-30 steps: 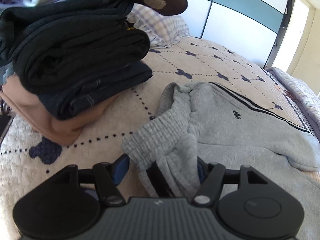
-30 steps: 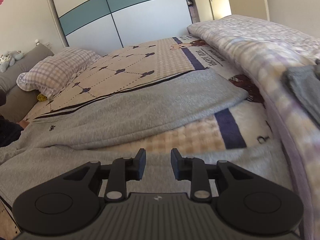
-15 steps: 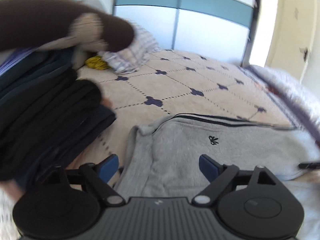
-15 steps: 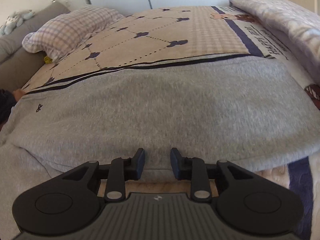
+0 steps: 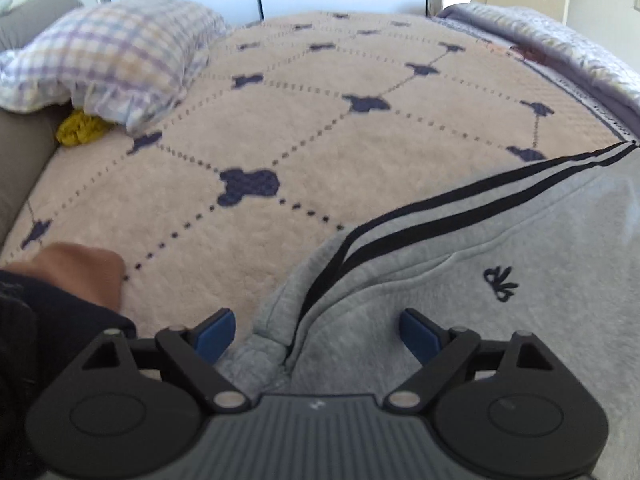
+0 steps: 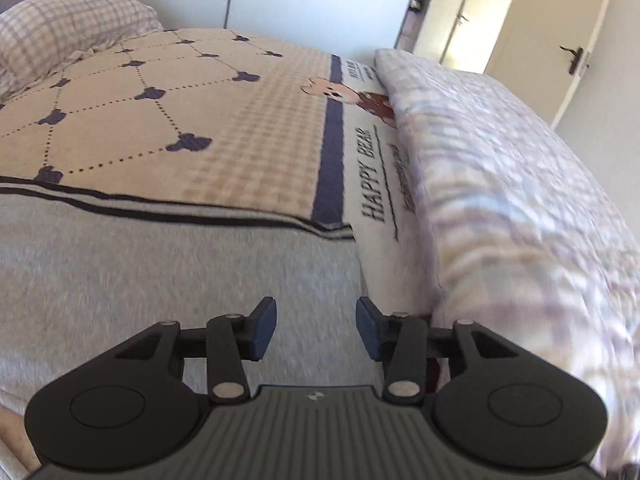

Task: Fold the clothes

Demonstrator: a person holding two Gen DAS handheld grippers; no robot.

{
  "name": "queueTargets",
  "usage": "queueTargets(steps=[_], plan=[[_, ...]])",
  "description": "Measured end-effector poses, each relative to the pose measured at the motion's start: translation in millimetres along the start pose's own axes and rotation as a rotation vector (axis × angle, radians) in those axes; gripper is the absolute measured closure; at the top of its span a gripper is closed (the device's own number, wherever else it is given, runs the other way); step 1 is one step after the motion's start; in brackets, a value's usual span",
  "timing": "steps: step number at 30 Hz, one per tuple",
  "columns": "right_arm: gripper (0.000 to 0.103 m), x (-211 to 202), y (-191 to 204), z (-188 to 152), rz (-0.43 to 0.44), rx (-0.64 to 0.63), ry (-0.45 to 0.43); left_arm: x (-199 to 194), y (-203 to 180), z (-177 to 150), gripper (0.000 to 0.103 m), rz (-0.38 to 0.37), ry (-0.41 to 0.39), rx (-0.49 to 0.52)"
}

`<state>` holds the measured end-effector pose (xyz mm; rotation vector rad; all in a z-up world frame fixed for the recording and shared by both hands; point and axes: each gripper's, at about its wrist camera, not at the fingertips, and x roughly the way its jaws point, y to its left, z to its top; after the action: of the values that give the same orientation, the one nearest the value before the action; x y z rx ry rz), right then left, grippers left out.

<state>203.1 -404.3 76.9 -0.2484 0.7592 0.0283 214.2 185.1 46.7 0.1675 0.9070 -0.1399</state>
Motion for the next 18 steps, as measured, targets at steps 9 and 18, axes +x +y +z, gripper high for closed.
queueTargets(steps=[9, 18], plan=[[0.049, 102.0, -36.9, 57.8, 0.042, 0.183, 0.096, 20.9, 9.3, 1.6, 0.018, -0.097, 0.003, 0.008], [0.100, 112.3, -17.2, 58.1, -0.003, 0.160, 0.091, 1.1, 4.7, 8.7, 0.073, -0.141, -0.048, -0.012]])
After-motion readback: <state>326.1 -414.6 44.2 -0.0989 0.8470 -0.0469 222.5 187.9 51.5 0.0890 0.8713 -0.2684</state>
